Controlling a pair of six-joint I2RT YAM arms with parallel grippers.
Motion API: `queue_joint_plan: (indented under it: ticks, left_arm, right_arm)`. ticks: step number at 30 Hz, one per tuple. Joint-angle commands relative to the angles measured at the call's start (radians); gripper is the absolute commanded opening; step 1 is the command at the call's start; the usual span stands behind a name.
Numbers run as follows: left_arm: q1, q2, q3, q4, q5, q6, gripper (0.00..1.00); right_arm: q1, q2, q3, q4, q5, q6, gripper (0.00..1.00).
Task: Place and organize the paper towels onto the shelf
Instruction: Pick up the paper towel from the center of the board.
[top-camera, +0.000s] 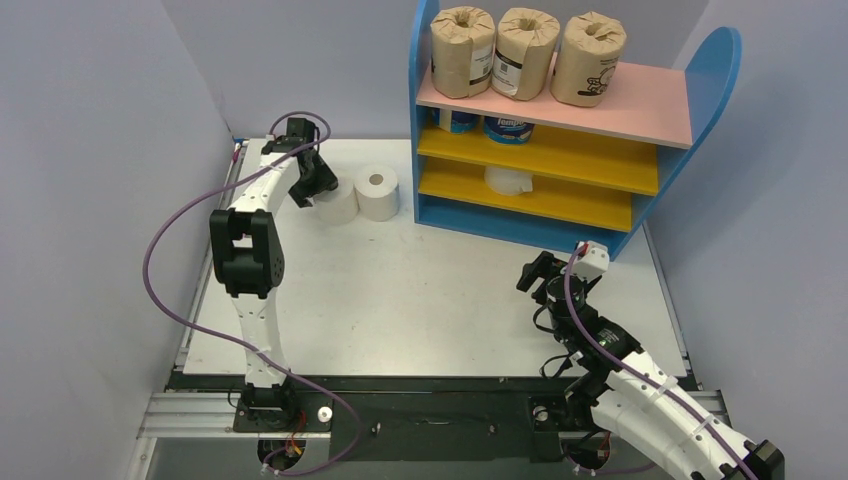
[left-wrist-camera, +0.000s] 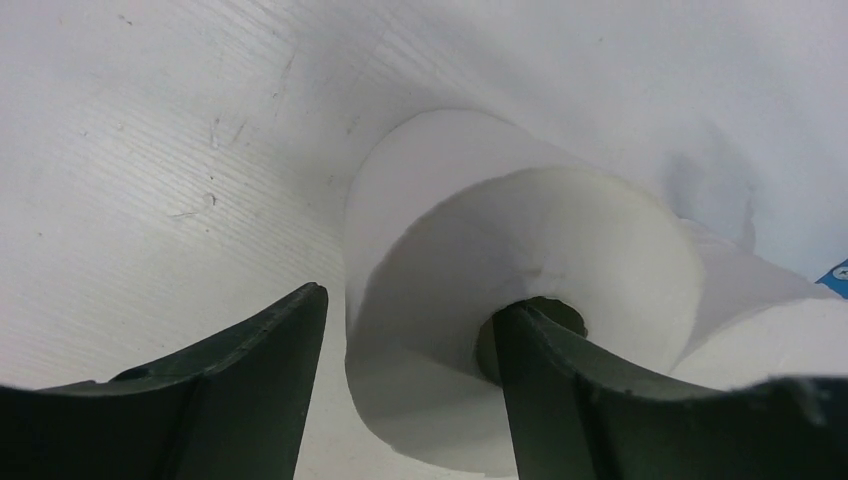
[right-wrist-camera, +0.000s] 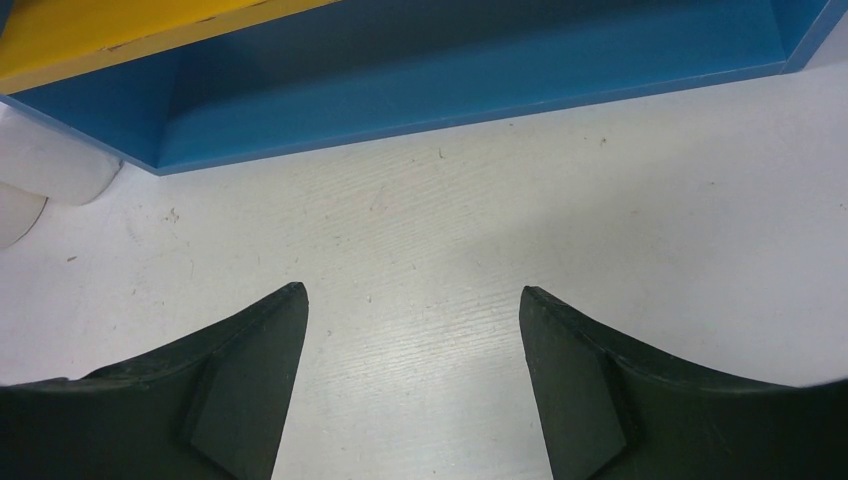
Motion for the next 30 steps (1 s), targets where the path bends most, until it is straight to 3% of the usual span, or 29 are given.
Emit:
queue_joint_plan:
  ticks: [1,6,11,16,30]
  left_arm:
    - [0.006,-0.056,-0.023,0.006,-0.003,0.009,0.55]
    - [0.007,-0.093,-0.047,0.013,-0.004,0.004,0.37]
    - [0.006,-0.188,-0.096,0.021,-0.002,-0.001,0.3]
    - [-0.038,-0.379,-0.195,0.028,-0.01,0.003,0.29]
    - [-0.432,-0.82,-0.49,-0.039,-0.176,-0.081,0.28]
  right_arm:
    - [0.004,-0.005,0.013,0.042,-0.003,-0.004,0.73]
    - [0.005,-0.018,0.015,0.035,-0.004,-0.004,0.73]
    - [0.003,-0.018,0.01,0.049,-0.001,0.005,0.72]
    - [0.004,-0.038,-0.041,0.159,-0.021,-0.009,0.7]
    - [0.0,0.002,0.011,0.153,-0.079,-0.061,0.7]
